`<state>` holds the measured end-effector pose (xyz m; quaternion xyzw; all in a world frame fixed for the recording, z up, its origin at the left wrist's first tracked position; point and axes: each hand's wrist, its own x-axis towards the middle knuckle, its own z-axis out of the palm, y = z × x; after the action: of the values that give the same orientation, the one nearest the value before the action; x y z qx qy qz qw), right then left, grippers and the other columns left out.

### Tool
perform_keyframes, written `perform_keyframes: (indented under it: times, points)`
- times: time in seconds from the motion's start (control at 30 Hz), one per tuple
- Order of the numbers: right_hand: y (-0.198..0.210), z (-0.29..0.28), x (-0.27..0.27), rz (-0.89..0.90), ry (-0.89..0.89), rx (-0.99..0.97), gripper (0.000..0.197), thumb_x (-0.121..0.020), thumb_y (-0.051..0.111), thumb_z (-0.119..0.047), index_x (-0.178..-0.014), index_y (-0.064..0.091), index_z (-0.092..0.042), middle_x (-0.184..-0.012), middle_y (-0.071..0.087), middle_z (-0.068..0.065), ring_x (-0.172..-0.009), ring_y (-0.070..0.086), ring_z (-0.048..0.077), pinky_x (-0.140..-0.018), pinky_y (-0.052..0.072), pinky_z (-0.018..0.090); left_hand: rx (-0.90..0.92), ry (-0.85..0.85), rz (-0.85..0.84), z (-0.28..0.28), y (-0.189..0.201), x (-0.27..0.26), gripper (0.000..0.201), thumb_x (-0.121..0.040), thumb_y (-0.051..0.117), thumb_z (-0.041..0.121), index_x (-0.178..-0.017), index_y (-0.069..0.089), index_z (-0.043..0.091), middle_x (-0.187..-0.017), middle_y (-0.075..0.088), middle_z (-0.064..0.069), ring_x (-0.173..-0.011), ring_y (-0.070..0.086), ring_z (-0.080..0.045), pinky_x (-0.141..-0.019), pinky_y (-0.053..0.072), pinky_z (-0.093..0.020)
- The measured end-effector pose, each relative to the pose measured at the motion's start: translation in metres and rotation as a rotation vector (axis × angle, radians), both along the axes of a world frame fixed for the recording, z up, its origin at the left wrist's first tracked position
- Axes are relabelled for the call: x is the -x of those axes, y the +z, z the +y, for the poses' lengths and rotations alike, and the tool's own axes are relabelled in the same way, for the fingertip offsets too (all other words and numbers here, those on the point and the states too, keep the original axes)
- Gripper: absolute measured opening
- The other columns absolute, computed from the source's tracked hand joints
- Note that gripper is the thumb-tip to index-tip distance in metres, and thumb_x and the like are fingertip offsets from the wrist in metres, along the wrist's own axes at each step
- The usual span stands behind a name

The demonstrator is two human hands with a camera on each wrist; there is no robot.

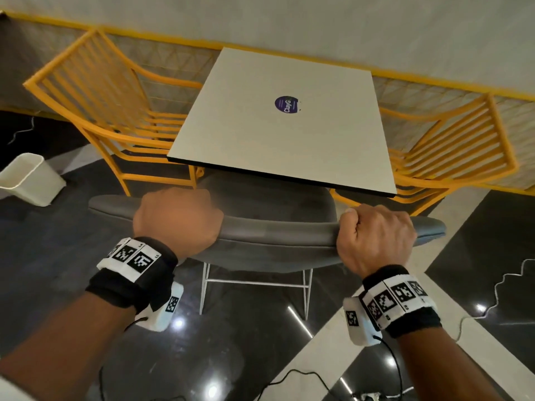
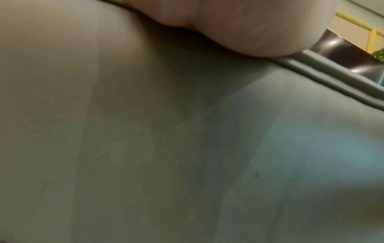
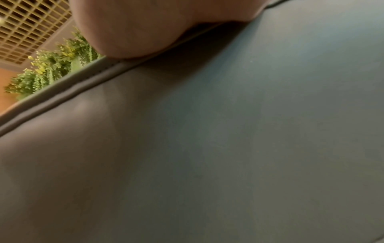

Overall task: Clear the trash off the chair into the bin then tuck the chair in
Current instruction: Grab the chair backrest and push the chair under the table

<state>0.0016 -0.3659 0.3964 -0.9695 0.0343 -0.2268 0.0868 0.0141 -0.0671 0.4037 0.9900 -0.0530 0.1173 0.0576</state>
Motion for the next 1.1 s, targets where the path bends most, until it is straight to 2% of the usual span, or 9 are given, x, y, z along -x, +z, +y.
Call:
perform_keyframes:
  times: [0.17, 0.37, 0.5, 0.6, 0.73, 0.9, 1.03, 1.1]
  points:
    - [-0.001, 0.0, -0.002, 0.043, -0.022, -0.007, 0.043, -0.089, 0.043, -0.024, -0.046, 0.04, -0.019, -0.047, 0.039, -0.005, -0.045, 0.041, 0.023, -0.071, 0.038, 0.036, 0.004, -0.03, -0.019, 0.001, 0.001, -0.003, 0.03, -0.074, 0.033, 0.043, -0.057, 0.047, 0.022, -0.047, 0.047, 0.004, -0.047, 0.044, -0.023, -0.053, 0.025, -0.027]
    - [-0.001, 0.005, 0.002, 0.014, -0.047, -0.045, 0.041, -0.088, 0.041, -0.025, -0.049, 0.042, -0.015, -0.049, 0.043, 0.0, -0.049, 0.035, 0.024, -0.071, 0.039, 0.038, 0.013, -0.041, -0.028, 0.005, 0.002, 0.002, 0.027, -0.075, 0.038, 0.041, -0.057, 0.046, 0.023, -0.047, 0.042, 0.004, -0.049, 0.042, -0.026, -0.053, 0.024, -0.027]
    - [-0.004, 0.008, 0.006, -0.007, -0.089, -0.052, 0.038, -0.088, 0.042, -0.024, -0.051, 0.044, -0.015, -0.053, 0.055, 0.011, -0.052, 0.036, 0.025, -0.074, 0.041, 0.04, 0.04, -0.022, 0.028, 0.008, 0.003, 0.004, 0.028, -0.078, 0.042, 0.041, -0.061, 0.051, 0.022, -0.049, 0.044, 0.005, -0.054, 0.047, -0.026, -0.055, 0.028, -0.029]
    - [-0.003, 0.01, 0.009, 0.008, -0.099, -0.055, 0.04, -0.089, 0.042, -0.023, -0.051, 0.046, -0.014, -0.052, 0.053, 0.008, -0.051, 0.039, 0.027, -0.076, 0.041, 0.04, 0.056, -0.017, 0.04, 0.009, 0.004, 0.006, 0.028, -0.078, 0.042, 0.042, -0.062, 0.054, 0.022, -0.052, 0.048, 0.005, -0.058, 0.051, -0.027, -0.058, 0.032, -0.03]
    - [-0.001, 0.013, 0.009, 0.027, -0.096, -0.046, 0.042, -0.091, 0.043, -0.023, -0.05, 0.046, -0.014, -0.05, 0.046, 0.003, -0.049, 0.04, 0.027, -0.076, 0.042, 0.04, 0.065, -0.03, 0.057, 0.009, 0.006, 0.006, 0.027, -0.08, 0.045, 0.04, -0.063, 0.056, 0.022, -0.053, 0.048, 0.005, -0.058, 0.049, -0.026, -0.059, 0.031, -0.03]
    - [0.0, 0.014, 0.008, 0.004, -0.073, -0.046, 0.041, -0.091, 0.041, -0.025, -0.051, 0.042, -0.017, -0.051, 0.041, 0.0, -0.051, 0.037, 0.026, -0.076, 0.042, 0.04, 0.074, -0.049, 0.027, 0.012, 0.003, 0.005, 0.031, -0.078, 0.039, 0.043, -0.062, 0.054, 0.022, -0.053, 0.052, 0.002, -0.055, 0.05, -0.026, -0.058, 0.032, -0.029]
    - [0.001, 0.012, 0.009, 0.042, -0.073, -0.046, 0.041, -0.092, 0.037, -0.029, -0.053, 0.044, -0.016, -0.054, 0.043, 0.002, -0.056, 0.038, 0.026, -0.079, 0.042, 0.041, 0.066, -0.04, 0.01, 0.011, 0.005, 0.006, 0.032, -0.077, 0.037, 0.044, -0.061, 0.052, 0.021, -0.054, 0.051, 0.0, -0.057, 0.049, -0.03, -0.06, 0.032, -0.031]
    - [0.001, 0.011, 0.013, 0.065, -0.054, -0.037, 0.042, -0.093, 0.035, -0.03, -0.057, 0.05, -0.013, -0.058, 0.05, 0.006, -0.059, 0.041, 0.027, -0.082, 0.041, 0.042, 0.079, -0.034, -0.003, 0.008, 0.004, 0.011, 0.031, -0.079, 0.038, 0.044, -0.065, 0.054, 0.021, -0.058, 0.053, -0.002, -0.06, 0.05, -0.03, -0.061, 0.034, -0.032]
